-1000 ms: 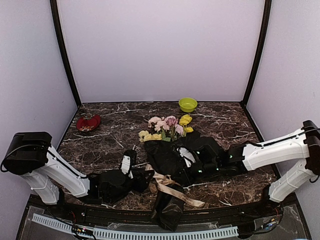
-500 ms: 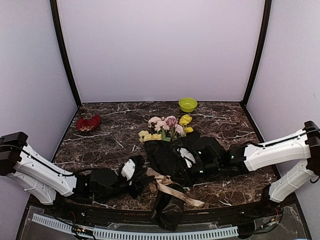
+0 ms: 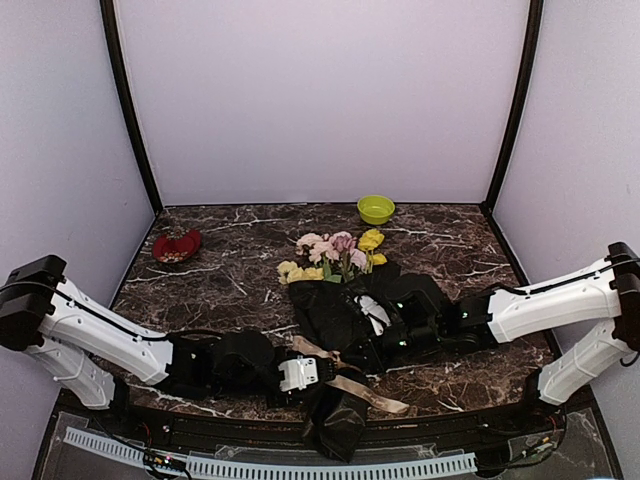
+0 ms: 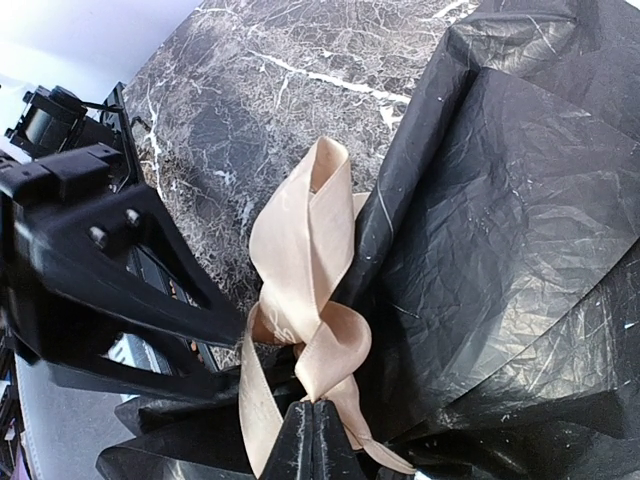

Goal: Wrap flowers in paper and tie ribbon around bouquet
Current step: Cross the half-tied ribbon over the folded bouquet.

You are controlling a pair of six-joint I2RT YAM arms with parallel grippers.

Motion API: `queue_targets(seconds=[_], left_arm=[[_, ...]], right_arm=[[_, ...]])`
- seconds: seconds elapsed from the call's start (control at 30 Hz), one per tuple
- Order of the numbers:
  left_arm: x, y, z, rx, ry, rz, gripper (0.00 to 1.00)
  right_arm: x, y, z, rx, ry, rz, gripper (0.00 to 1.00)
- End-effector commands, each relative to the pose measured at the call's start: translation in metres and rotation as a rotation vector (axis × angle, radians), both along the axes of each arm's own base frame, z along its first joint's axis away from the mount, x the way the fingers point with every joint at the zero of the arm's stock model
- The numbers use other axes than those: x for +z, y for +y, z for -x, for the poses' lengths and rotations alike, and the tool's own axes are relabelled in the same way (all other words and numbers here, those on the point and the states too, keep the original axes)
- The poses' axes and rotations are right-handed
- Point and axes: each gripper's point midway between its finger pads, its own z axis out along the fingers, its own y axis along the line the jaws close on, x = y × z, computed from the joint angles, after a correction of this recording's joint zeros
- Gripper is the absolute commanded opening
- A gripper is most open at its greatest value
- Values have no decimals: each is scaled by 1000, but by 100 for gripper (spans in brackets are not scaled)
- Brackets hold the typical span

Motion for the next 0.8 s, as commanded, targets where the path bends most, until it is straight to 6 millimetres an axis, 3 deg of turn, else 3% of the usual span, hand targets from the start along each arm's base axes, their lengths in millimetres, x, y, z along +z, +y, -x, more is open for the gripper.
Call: queue_targets(seconds=[0.0, 0.17, 0.27, 0.37, 0.57, 0.77], left_arm=[[0, -6, -16, 16, -105, -71, 34], [-8, -9, -18, 15, -116, -101, 26], [1, -11, -25, 50, -145, -72, 12], [9, -13, -28, 67, -158, -44, 4], [20, -15, -34, 119, -146, 25, 0], [14, -19, -45, 186, -150, 36, 0]], right_arm=[[11, 10, 1, 19, -18, -44, 0], [11, 9, 4, 30, -9, -44, 0], [10, 7, 5, 29, -8, -42, 0], [9, 7, 5, 30, -6, -41, 0], [13, 8, 6, 34, -4, -56, 0], [16, 7, 10, 46, 6, -78, 0]])
